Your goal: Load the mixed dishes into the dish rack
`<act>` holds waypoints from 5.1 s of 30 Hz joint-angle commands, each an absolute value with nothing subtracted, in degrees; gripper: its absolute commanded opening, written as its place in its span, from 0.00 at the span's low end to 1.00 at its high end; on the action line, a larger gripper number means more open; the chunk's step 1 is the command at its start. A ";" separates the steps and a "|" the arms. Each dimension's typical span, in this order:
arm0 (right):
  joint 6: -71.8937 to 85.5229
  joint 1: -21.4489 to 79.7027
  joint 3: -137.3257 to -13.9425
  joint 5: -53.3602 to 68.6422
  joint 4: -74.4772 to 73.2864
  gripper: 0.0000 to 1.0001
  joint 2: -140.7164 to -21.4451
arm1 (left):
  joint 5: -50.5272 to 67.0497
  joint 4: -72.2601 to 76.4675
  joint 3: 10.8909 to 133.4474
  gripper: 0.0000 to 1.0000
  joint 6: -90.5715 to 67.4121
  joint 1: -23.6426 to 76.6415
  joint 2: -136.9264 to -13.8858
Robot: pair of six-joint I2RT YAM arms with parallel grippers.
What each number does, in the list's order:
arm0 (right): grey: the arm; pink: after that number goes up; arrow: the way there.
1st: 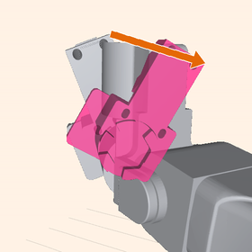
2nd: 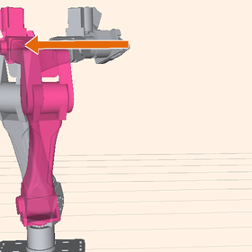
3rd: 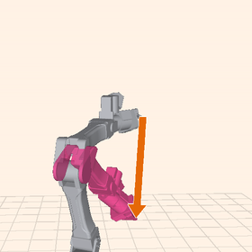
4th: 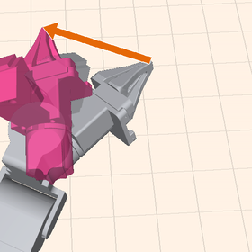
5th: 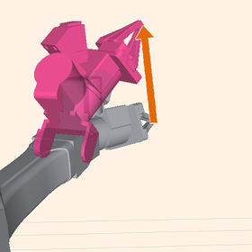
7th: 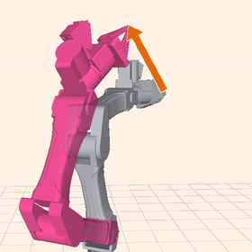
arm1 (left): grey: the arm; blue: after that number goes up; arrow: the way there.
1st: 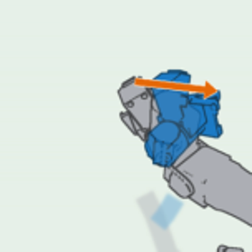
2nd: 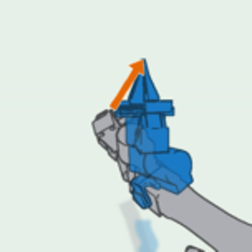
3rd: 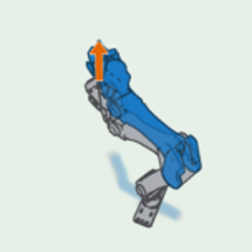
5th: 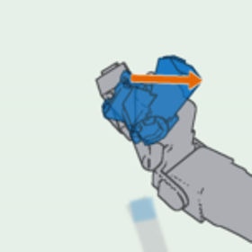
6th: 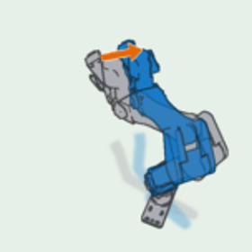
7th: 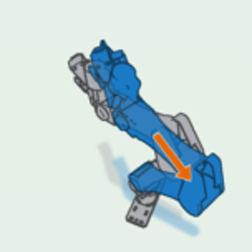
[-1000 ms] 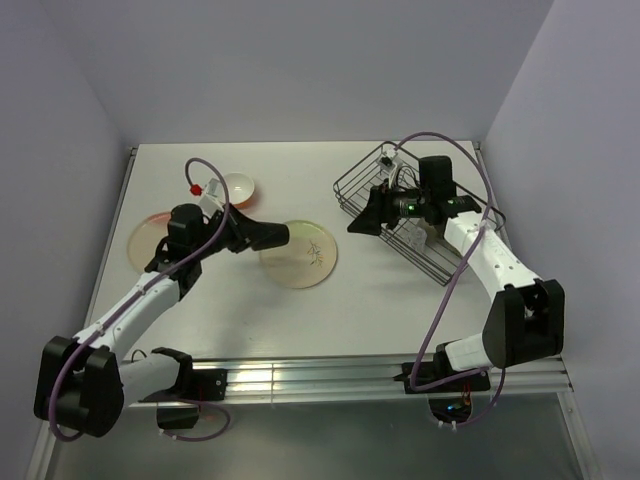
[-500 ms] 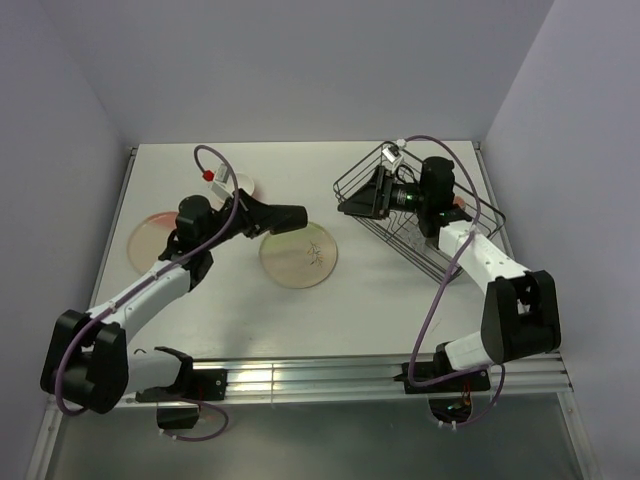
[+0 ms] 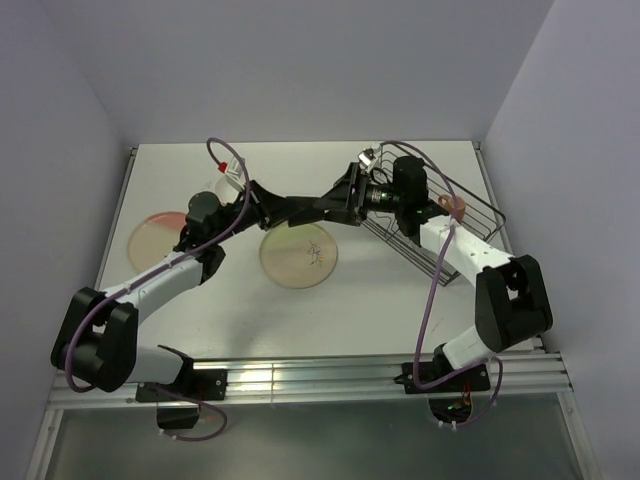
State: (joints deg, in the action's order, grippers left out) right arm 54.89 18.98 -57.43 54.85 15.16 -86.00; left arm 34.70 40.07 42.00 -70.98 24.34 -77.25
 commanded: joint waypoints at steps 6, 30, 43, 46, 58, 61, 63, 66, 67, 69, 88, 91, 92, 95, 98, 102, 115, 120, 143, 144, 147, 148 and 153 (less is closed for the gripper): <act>64.23 20.48 -57.83 54.66 25.47 0.97 -88.59 | 36.47 54.13 45.00 0.00 -76.02 25.05 -78.83; 77.08 20.30 -54.23 60.03 50.54 0.37 -90.18 | 36.83 58.62 43.86 0.00 -78.05 25.31 -80.51; 70.05 19.86 -55.73 63.90 49.92 0.00 -88.68 | 37.26 53.00 43.86 0.58 -74.98 25.31 -79.19; 69.61 19.51 -55.72 63.98 49.83 0.00 -88.68 | 37.09 50.28 43.86 0.64 -73.13 25.31 -77.87; 58.38 15.03 -57.04 65.30 36.96 0.00 -86.58 | 33.75 37.36 43.07 0.80 -64.52 23.47 -70.67; 48.28 13.98 -59.05 64.95 23.98 0.00 -84.38 | 32.87 32.45 43.42 0.80 -61.28 22.68 -69.18; 35.77 13.36 -61.42 64.34 13.85 0.00 -83.15 | 31.74 28.07 43.51 0.80 -59.25 22.33 -68.30; 19.24 11.52 -66.95 61.97 -4.70 0.00 -79.82 | 29.89 21.13 43.94 0.80 -53.89 22.15 -66.10; 15.85 10.03 -67.84 61.35 -11.97 0.00 -79.02 | 29.19 19.35 44.21 0.80 -51.35 21.97 -65.14; 6.27 7.83 -70.29 61.00 -19.12 0.00 -77.88 | 27.35 16.19 44.21 0.81 -49.32 21.80 -64.08; -30.14 -10.18 -77.87 26.81 -60.73 0.00 -74.53 | 18.63 3.60 39.20 0.84 -41.31 18.37 -58.18; -31.55 -12.74 -77.96 25.67 -62.05 0.00 -75.06 | 18.37 2.99 38.59 0.84 -40.70 18.11 -57.66; -32.34 -14.05 -77.96 24.79 -62.05 0.00 -75.06 | 18.28 2.90 38.50 0.84 -40.61 17.93 -57.48; -33.83 -15.38 -77.26 22.77 -61.79 0.00 -75.85 | 18.54 3.16 37.53 0.84 -40.52 17.40 -56.95; -34.45 -15.56 -77.08 22.50 -61.09 0.00 -78.04 | 19.16 3.69 36.74 0.84 -40.87 17.14 -56.78; -33.49 -15.47 -77.60 22.85 -57.40 0.00 -81.29 | 18.64 2.90 36.56 0.84 -41.04 17.05 -56.08; -33.31 -14.94 -75.41 21.36 -53.09 0.00 -87.80 | 16.70 1.23 34.28 0.84 -42.19 16.96 -52.65; -33.22 -13.98 -72.60 20.31 -50.98 0.00 -87.98 | 17.14 1.23 34.72 0.84 -41.75 16.96 -53.61; -34.54 -12.04 -69.79 17.23 -48.78 0.02 -90.53 | 16.70 0.97 35.42 0.84 -41.22 16.87 -55.02; -34.37 -12.13 -69.61 17.31 -48.61 0.03 -90.61 | 16.79 0.97 35.42 0.84 -41.22 16.87 -55.11; -34.02 -11.95 -69.00 17.31 -48.17 0.07 -90.79 | 16.70 0.53 35.86 0.84 -40.78 16.87 -55.28; -34.01 -11.95 -68.65 17.31 -48.08 0.08 -90.88 | 16.70 0.27 36.03 0.84 -40.61 16.87 -55.37; -33.84 -11.43 -67.85 16.79 -47.11 0.17 -91.32 | 16.70 0.18 35.69 0.84 -40.69 16.87 -55.46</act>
State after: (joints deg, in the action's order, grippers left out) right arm -33.95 -12.08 -67.92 17.06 -49.67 -91.37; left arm 17.02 -0.75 34.46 -41.63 17.17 -55.61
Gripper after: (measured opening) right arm 0.664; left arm 0.842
